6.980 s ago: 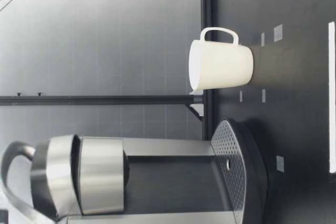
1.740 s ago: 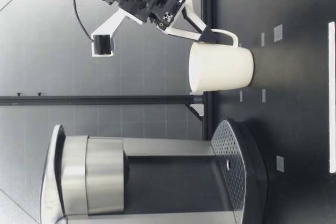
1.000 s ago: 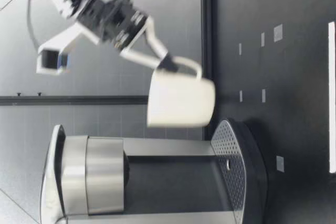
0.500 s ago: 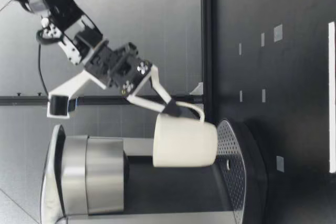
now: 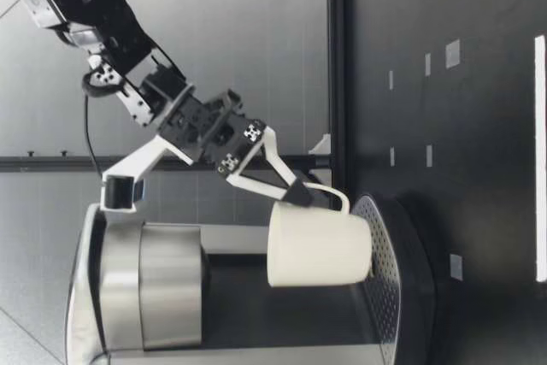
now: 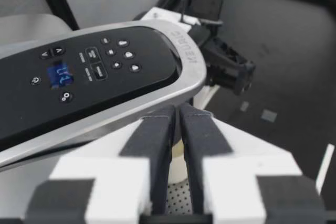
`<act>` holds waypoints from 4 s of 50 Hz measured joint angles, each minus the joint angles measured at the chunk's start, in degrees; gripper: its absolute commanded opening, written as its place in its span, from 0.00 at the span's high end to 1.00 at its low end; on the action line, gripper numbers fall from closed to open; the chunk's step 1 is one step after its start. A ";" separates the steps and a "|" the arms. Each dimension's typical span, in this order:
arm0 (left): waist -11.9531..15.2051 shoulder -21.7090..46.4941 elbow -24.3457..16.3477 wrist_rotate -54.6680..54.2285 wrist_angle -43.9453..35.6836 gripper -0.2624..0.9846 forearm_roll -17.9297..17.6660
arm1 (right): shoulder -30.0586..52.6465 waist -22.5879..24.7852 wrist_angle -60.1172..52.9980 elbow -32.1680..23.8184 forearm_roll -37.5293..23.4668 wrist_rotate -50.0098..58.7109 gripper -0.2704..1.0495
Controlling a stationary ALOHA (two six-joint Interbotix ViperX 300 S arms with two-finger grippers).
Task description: Place the coffee capsule inside the capsule container, then place the cup onto the center of the cup tray.
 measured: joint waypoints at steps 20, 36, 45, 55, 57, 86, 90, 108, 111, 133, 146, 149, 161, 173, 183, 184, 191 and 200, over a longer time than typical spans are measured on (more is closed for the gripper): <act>0.00 -0.18 0.18 0.00 0.09 0.64 0.09 | 1.58 0.35 0.00 -1.58 -0.53 -0.09 0.71; 0.00 -0.18 0.35 0.09 0.09 0.64 0.00 | 1.58 0.44 -0.26 -1.58 -0.53 0.70 0.44; 0.09 -0.18 0.35 -0.09 0.09 0.64 0.09 | 1.58 0.35 -0.35 -1.58 -0.53 0.88 0.34; 0.09 -0.18 0.44 -0.18 0.18 0.64 0.00 | 1.05 0.35 -0.35 -1.58 -0.44 0.97 0.34; 0.09 -0.18 0.44 -0.18 0.00 0.64 0.09 | 0.62 0.44 -0.35 -1.49 -0.53 1.14 0.34; 6.42 1.76 2.02 0.00 -9.23 0.64 0.88 | -10.99 0.53 -5.19 11.51 -0.26 1.14 0.36; 8.00 3.16 2.02 0.00 -10.28 0.64 0.97 | -12.83 0.53 -5.63 13.54 0.26 1.32 0.41; 11.60 12.30 -3.43 1.14 -7.56 0.65 0.97 | -20.83 0.53 -11.51 22.85 3.69 0.97 0.56; 12.48 13.80 -4.75 1.58 -6.59 0.65 0.97 | -22.15 0.53 -12.30 24.17 4.75 0.70 0.56; 14.50 21.36 -8.70 3.60 -5.45 0.65 0.97 | -26.98 0.70 -15.82 29.71 6.50 0.44 0.56; 14.77 21.97 -8.70 3.60 -5.36 0.65 0.97 | -27.25 0.70 -16.26 29.88 6.42 -0.09 0.56; 14.85 21.97 -8.70 3.60 -5.36 0.65 0.97 | -27.25 0.70 -16.26 29.97 6.42 0.09 0.56; 16.08 22.94 -8.70 3.96 -5.36 0.65 0.97 | -27.25 0.70 -16.26 29.97 6.33 0.09 0.56; 16.35 24.35 -8.70 4.48 -5.36 0.65 0.97 | -27.25 0.70 -16.26 30.32 6.33 0.09 0.56; 16.35 24.52 -8.61 4.57 -4.48 0.65 0.97 | -27.25 0.70 -16.17 30.32 6.24 -0.09 0.56; 16.26 24.52 -8.61 4.57 -4.22 0.65 0.97 | -27.25 0.79 -16.26 30.32 6.24 0.00 0.56; 16.17 24.87 -9.05 4.57 -2.81 0.65 0.70 | -27.25 0.70 -16.26 30.32 6.24 0.00 0.56; 16.17 24.96 -9.49 4.57 -2.55 0.65 0.62 | -27.25 0.79 -16.26 30.41 6.24 0.35 0.56</act>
